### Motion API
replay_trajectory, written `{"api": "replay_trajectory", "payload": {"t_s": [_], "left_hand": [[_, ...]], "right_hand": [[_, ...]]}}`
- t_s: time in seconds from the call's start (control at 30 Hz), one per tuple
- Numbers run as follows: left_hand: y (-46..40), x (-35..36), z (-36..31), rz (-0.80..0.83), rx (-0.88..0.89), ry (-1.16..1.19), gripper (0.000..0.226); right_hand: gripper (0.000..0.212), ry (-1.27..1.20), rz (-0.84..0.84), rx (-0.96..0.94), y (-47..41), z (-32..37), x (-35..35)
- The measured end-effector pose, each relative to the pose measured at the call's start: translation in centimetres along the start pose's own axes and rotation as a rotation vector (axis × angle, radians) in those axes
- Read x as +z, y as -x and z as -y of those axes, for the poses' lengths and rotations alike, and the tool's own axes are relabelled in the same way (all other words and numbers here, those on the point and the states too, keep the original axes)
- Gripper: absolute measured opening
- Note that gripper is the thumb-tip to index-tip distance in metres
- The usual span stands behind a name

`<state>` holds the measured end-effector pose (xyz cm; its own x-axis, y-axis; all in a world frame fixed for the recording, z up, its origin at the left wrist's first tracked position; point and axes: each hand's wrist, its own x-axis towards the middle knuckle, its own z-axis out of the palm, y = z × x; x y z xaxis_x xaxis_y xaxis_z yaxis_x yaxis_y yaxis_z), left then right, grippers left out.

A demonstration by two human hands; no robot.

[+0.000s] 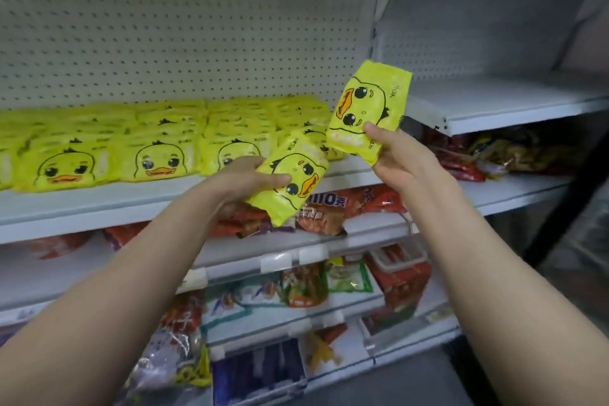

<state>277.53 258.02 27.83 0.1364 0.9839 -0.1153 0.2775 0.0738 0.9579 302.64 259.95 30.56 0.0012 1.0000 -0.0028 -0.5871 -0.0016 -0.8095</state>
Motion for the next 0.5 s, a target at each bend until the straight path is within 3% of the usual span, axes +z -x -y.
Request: {"api": "replay_trajectory", "payload": {"t_s": [0.13,0.2,0.27,0.37,0.5], "left_hand": [[-6.1,2.8,-3.4,0.122,0.019,-0.141,0.101],[-9.3,4.2,-5.0,0.137,0.047,-0.229,0.072],[-12.8,5.3,-6.6,0.121,0.075,-0.347,0.071],[-17.6,6.5,-9.0,0.059,0.059,-0.509,0.09],[-22.8,7.7,-11.1,0.076,0.053,-0.539,0.088]], "right_hand": [[0.042,0.058,-0.007,-0.073,-2.7,3.7,-3.5],[0.04,0.1,0.013,-0.095,-4.7,5.4,-4.6],[0.034,0.148,0.02,-0.119,-6.9,7.0,-5.1],[0.031,0.259,0.021,-0.162,-10.6,8.8,-5.4],[0.033,0.37,0.015,-0.201,-15.1,10.5,-6.5]]}}
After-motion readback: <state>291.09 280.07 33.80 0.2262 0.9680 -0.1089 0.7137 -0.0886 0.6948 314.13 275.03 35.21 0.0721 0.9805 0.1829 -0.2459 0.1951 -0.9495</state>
